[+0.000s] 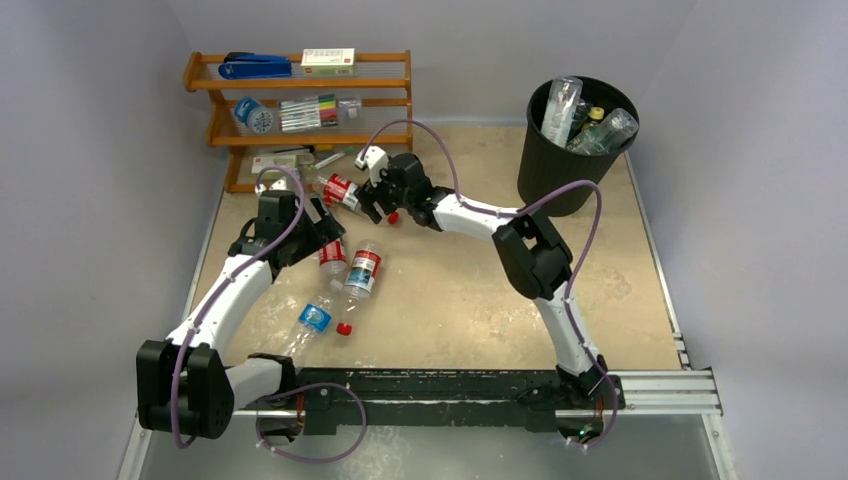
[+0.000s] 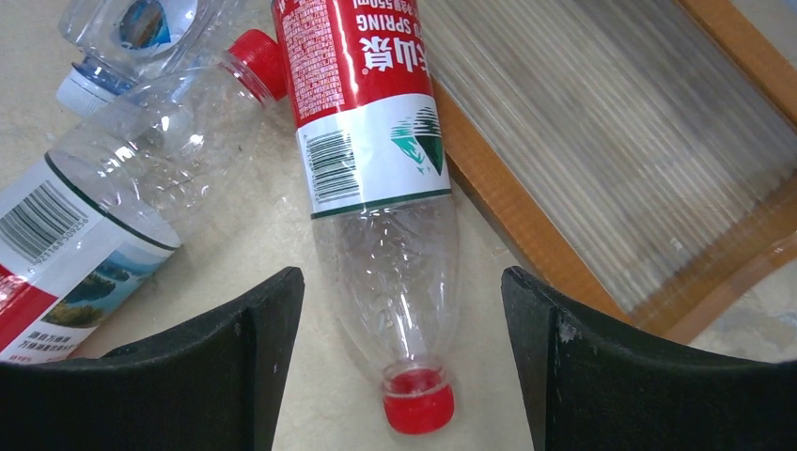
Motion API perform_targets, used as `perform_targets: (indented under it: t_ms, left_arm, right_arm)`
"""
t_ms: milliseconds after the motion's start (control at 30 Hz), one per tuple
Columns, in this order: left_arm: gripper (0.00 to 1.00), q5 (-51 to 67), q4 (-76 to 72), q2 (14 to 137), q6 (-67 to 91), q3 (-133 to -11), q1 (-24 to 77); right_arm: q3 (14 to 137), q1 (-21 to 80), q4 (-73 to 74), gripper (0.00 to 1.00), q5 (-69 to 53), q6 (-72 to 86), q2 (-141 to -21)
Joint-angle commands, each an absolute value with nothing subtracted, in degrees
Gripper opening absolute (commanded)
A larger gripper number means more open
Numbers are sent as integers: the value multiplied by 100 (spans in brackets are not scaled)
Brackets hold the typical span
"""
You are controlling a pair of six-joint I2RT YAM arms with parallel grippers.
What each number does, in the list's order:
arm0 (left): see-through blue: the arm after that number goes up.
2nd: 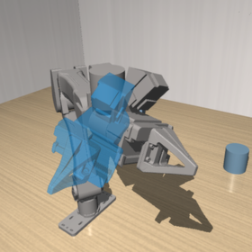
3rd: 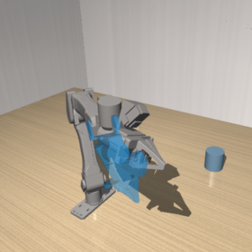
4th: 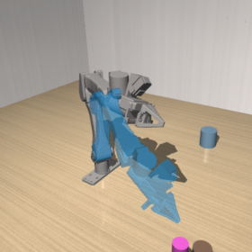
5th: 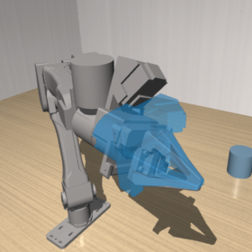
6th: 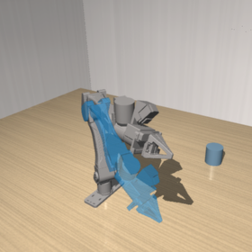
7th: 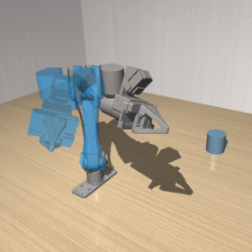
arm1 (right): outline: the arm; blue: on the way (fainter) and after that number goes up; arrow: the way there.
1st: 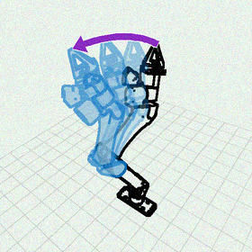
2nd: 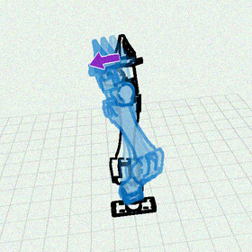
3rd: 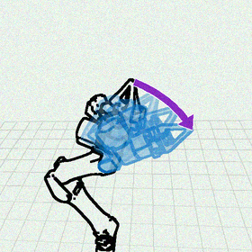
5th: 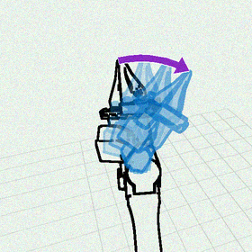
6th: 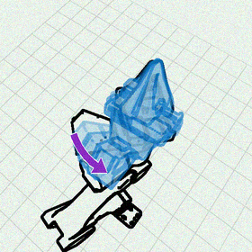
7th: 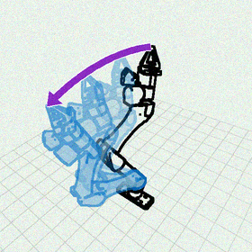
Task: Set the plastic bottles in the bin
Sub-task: Pick up the plastic bottle at the center of the board.
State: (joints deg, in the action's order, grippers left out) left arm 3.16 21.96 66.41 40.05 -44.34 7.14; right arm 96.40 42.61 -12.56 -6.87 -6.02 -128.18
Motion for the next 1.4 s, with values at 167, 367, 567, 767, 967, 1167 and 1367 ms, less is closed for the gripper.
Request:
perform_targets:
  t_ms: [167,367,567,767,967,1167,1367]
  left_arm:
    - [95,272,2074,6574,4068,-4498,677]
    - [95,272,2085,6577,4069,-4496,677]
    - [95,268,2084,6591,4082,-4517,677]
    - [95,281,2100,6576,4074,-4535,677]
    - [95,265,2118,6585,4069,-4574,677]
    - [95,265,2131,6620,4050,-4643,677]
    - [95,296,2128,6664,4043,-4694,677]
  right_arm:
    - [10398,4306,-1141,80,-813,-639,-13249]
    - [10627,4348,-940,75,-781,-624,-13553]
    - [10492,4368,-927,63,-706,-641,-13520]
    - [10016,4368,-995,44,-563,-711,-13118]
    - [8908,4360,-1252,42,-421,-757,-12108]
    - [7884,4250,-1328,42,32,-777,-10925]
    - [6924,4029,-1341,42,234,-701,-9628]
